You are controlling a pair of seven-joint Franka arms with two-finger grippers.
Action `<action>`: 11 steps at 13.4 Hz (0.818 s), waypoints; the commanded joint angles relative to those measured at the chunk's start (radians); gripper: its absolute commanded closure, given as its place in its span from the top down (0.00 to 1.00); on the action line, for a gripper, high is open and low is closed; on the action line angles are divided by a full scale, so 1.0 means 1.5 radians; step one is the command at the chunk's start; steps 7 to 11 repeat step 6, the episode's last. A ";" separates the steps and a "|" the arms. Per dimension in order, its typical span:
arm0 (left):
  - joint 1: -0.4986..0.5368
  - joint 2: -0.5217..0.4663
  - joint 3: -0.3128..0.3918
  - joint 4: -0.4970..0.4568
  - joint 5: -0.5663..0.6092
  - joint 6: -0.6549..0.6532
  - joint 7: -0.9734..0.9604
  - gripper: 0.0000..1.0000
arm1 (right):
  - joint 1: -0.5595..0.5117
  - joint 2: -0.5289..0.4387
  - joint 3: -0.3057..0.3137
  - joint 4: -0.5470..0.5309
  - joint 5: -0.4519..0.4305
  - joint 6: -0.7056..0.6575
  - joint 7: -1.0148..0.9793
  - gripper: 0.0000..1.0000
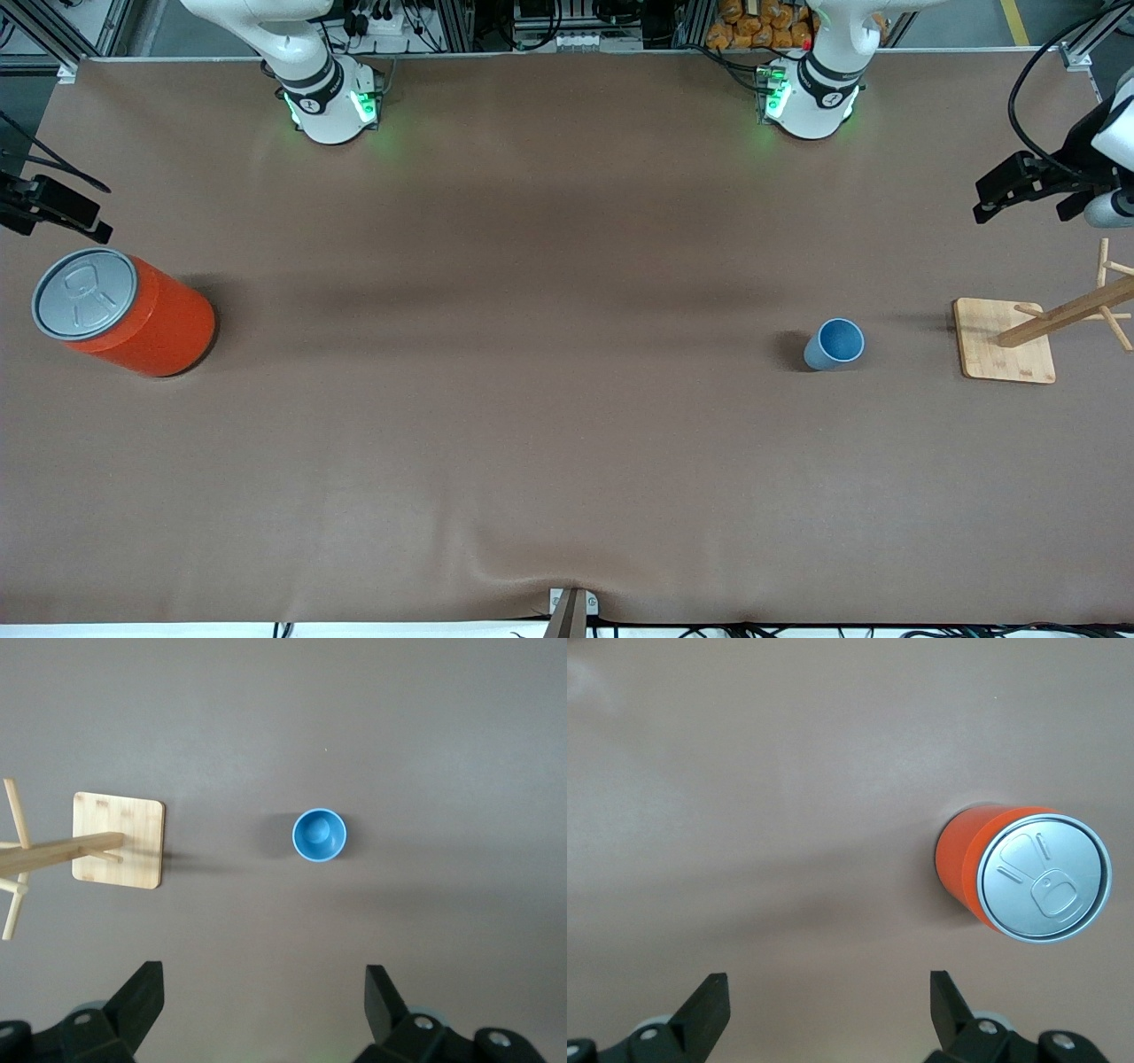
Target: Flip cup
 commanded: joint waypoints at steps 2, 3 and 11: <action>-0.018 -0.025 0.009 0.000 0.001 -0.022 0.024 1.00 | -0.001 0.003 0.001 0.012 0.004 0.000 0.009 1.00; -0.017 -0.024 0.010 0.004 -0.001 -0.022 0.028 1.00 | -0.001 0.003 0.001 0.012 0.004 0.000 0.009 1.00; -0.018 -0.024 0.010 0.012 0.001 -0.026 0.026 1.00 | -0.001 0.003 0.001 0.012 0.004 -0.001 0.009 1.00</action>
